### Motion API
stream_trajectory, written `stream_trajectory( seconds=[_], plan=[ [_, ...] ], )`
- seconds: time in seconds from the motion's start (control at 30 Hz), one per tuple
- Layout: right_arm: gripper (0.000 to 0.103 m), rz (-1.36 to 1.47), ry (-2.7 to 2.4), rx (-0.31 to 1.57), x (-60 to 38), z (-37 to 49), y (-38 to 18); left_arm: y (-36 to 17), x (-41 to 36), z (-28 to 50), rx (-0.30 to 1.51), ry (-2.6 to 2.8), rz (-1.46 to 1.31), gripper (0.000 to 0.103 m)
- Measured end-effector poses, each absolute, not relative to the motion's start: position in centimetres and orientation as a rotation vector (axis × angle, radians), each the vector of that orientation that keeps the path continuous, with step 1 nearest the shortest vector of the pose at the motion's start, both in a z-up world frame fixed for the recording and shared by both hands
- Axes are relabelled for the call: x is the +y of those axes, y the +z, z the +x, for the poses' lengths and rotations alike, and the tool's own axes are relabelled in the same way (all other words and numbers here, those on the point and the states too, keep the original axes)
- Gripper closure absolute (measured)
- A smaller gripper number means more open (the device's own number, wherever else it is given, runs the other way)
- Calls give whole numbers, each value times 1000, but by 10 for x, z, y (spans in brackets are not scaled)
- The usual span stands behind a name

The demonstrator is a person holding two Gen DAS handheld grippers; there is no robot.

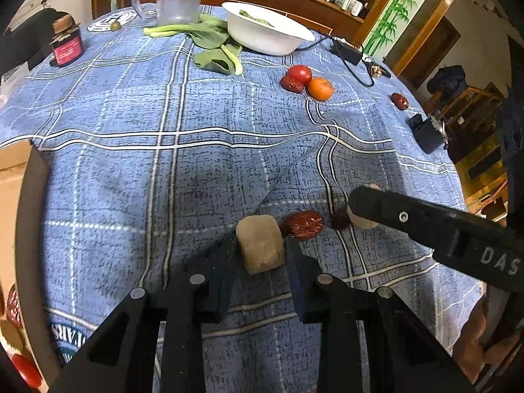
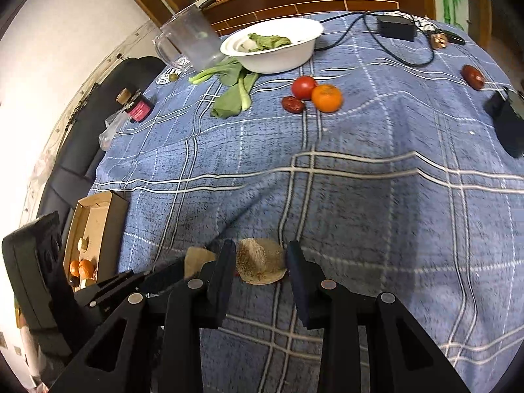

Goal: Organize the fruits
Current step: 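Carry both beige cakes over the cardboard box with both tools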

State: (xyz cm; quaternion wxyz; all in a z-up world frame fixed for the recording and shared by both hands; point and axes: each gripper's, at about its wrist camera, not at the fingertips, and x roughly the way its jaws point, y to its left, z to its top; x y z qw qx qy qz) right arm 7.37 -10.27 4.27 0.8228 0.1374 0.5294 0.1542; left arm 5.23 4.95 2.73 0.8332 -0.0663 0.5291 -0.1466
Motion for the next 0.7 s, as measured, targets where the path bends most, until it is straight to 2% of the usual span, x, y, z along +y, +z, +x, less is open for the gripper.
stream_trajectory(
  seconds=[0.3, 0.5, 0.7],
  plan=[
    [68, 291, 383, 1127, -70, 54, 55, 69, 122, 17, 1059, -236, -256, 75],
    [68, 240, 521, 1113, 4, 36, 76, 88, 210, -4, 1012, -76, -299, 75],
    [68, 164, 667, 1148, 94, 8, 80, 78, 284, -18, 1024, 65, -298, 75]
  ],
)
